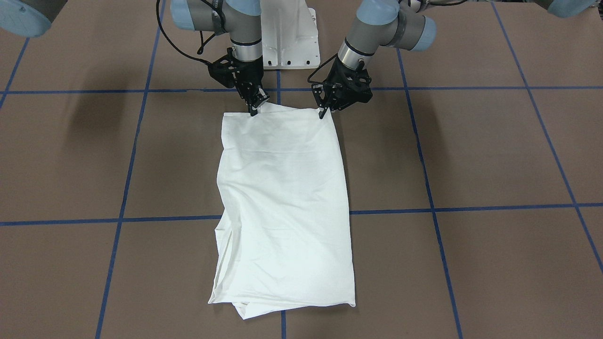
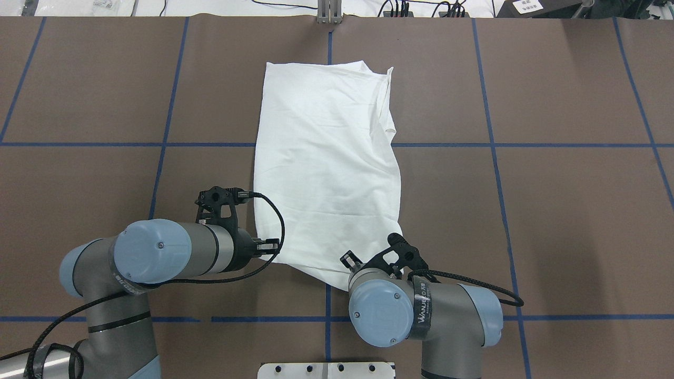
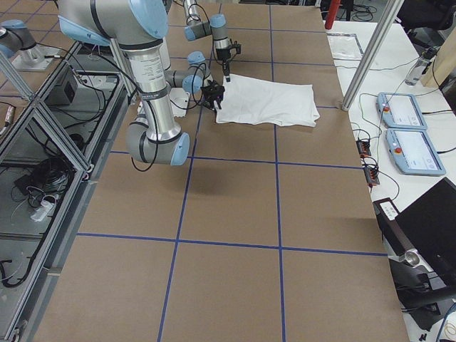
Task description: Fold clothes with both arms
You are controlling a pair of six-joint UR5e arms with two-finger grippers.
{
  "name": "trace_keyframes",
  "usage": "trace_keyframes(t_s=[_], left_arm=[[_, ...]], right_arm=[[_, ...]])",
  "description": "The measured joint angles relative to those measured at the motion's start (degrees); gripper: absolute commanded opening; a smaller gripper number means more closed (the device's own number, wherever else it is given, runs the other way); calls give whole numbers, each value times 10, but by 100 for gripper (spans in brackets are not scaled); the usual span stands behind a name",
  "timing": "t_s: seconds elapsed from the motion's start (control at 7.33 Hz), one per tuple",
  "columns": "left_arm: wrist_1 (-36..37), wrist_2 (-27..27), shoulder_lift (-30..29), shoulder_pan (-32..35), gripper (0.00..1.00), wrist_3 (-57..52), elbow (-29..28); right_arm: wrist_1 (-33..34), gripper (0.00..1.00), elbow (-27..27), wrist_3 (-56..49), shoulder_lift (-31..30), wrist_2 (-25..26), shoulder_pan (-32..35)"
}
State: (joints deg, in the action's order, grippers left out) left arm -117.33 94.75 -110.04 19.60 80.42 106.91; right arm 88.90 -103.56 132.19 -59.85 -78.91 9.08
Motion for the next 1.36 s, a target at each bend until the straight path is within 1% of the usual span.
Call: trace_keyframes(t_s=[0.27, 0.41, 0.55, 0.68, 0.95, 1.09, 1.23, 1.36], left_arm=[[1, 1, -1, 0, 0, 0, 4], [7, 2, -1, 1, 0, -1, 13], [29, 4, -1, 1, 0, -2, 36], [67, 6, -1, 0, 0, -2, 73], [182, 28, -5, -1, 0, -2, 187], [241, 42, -10, -2, 0, -2, 239], [275, 48, -15, -3, 0, -4, 256], [288, 49, -19, 2, 0, -13, 246]], right_arm=[[2, 0, -6, -1, -1, 0, 5], [10, 0, -20, -2, -2, -1, 9], [39, 0, -52, -3, -4, -2, 11], [87, 0, -102, -3, -4, -3, 11], [210, 0, -221, -4, 4, -5, 5], [268, 0, -262, -5, 25, -7, 3], [302, 0, -272, -13, 49, -7, 3], [313, 0, -260, -31, 66, -3, 5]])
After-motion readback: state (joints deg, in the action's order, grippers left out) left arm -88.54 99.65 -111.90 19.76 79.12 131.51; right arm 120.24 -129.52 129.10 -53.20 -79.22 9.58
